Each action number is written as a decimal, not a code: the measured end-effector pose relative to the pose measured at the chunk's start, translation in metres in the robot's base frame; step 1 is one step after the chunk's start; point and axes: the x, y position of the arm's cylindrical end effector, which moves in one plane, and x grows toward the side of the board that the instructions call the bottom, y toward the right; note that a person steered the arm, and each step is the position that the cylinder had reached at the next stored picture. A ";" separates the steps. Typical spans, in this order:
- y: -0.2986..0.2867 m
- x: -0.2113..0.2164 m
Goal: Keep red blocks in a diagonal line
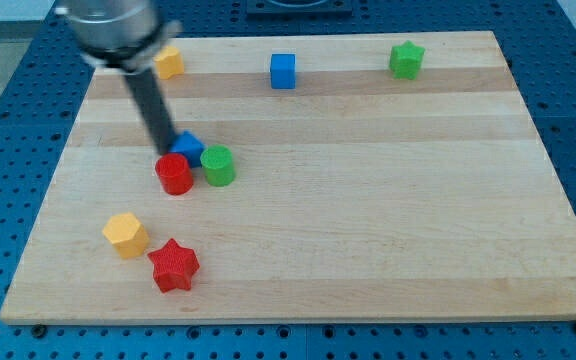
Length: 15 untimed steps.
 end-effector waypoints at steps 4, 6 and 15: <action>0.210 -0.011; 0.269 0.093; 0.000 0.184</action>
